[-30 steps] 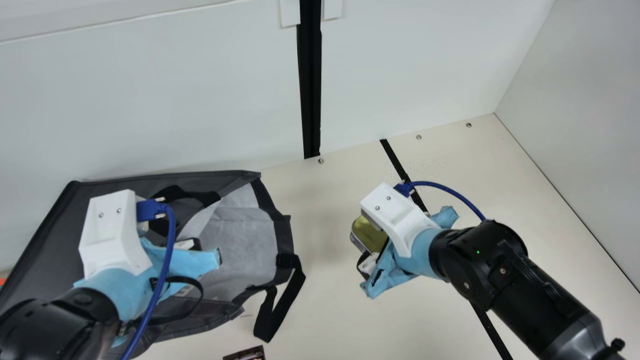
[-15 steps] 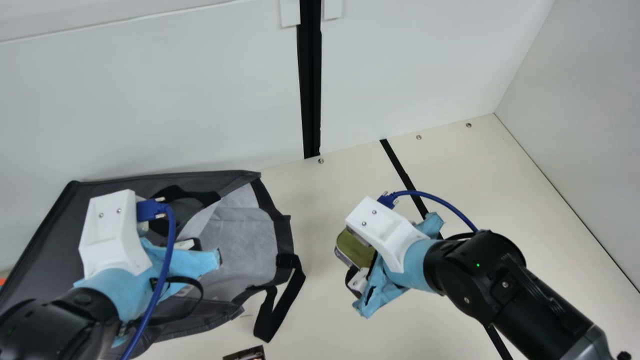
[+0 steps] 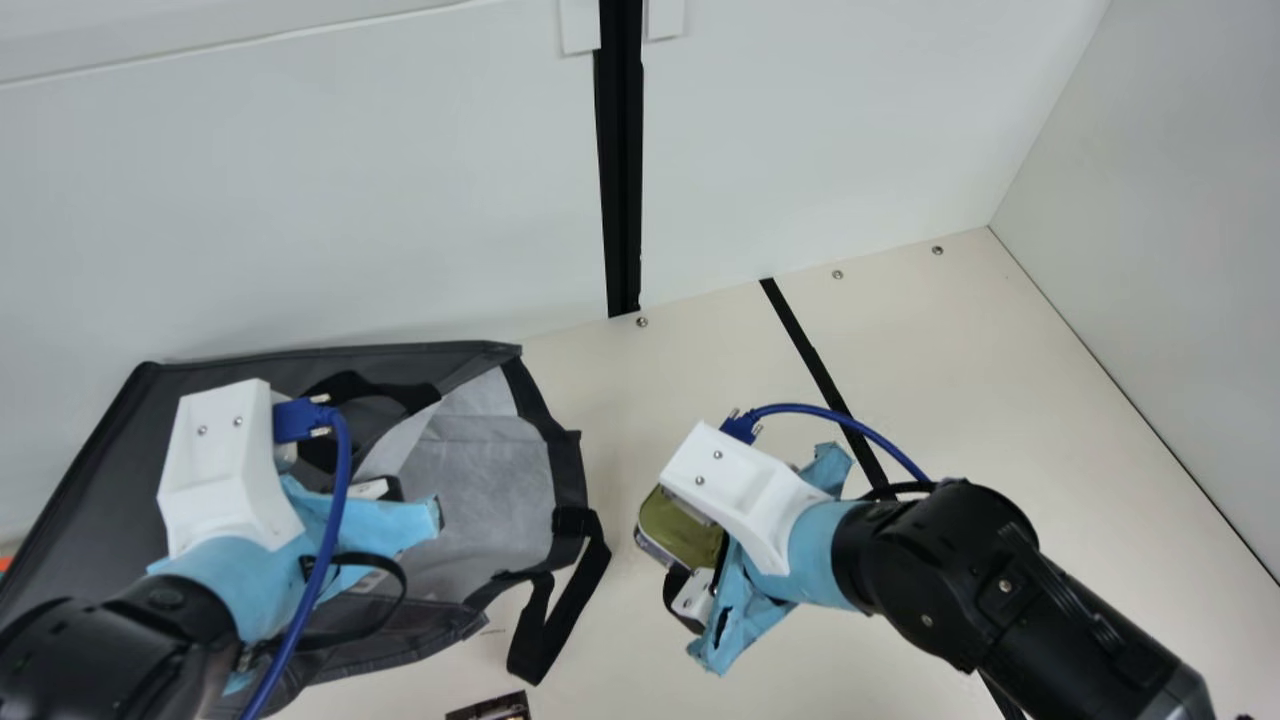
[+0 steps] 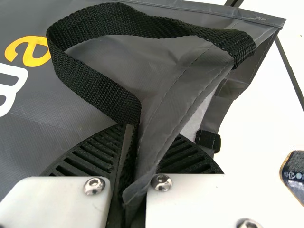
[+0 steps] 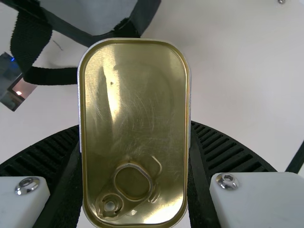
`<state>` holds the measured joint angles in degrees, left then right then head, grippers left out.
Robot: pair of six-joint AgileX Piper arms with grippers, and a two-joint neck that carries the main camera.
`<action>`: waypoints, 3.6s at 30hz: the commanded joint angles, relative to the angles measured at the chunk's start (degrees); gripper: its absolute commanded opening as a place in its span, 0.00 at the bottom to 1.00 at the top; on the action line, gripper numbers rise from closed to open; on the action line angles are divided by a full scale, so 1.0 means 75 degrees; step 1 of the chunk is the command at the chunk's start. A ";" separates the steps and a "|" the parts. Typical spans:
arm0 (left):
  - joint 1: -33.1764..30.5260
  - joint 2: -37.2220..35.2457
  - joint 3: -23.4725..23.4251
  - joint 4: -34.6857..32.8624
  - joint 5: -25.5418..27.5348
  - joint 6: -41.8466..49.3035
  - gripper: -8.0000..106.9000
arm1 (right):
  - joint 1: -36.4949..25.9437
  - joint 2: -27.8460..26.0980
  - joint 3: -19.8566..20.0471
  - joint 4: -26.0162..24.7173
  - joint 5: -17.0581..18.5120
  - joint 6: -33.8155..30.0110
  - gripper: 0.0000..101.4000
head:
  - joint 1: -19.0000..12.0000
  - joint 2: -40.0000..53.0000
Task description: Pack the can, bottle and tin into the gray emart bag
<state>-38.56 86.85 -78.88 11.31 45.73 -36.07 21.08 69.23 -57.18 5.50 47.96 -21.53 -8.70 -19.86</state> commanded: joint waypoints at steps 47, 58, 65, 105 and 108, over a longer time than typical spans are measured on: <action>0.0000 0.0000 0.0000 0.0000 0.0000 0.0000 0.16 | -0.0321 0.1041 0.0182 0.5878 -0.1637 -0.6220 0.00 | -0.0173 -0.0018; 0.0000 0.0000 0.0000 0.0000 0.0000 0.0000 0.16 | -0.0246 0.1783 -0.0173 0.6677 -0.1743 -0.7029 0.00 | -0.0173 -0.0018; 0.0000 0.0000 0.0000 0.0000 0.0000 0.0000 0.16 | -0.0096 0.2223 -0.0473 0.6964 -0.1838 -0.7298 0.00 | -0.0173 -0.0018; 0.0000 0.0000 0.0000 0.0000 0.0000 0.0000 0.16 | 0.0615 0.4119 -0.1672 0.8396 -0.2507 -0.8447 0.20 | -0.0173 -0.0018; 0.0000 0.0000 0.0000 0.0000 0.0000 0.0000 0.16 | 0.0600 0.4159 -0.1701 0.8446 -0.2503 -0.8495 0.30 | -0.0173 -0.0018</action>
<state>-38.56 86.85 -78.88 11.31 45.73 -36.07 25.67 100.43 -69.90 68.78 29.02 -85.11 -8.70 -19.95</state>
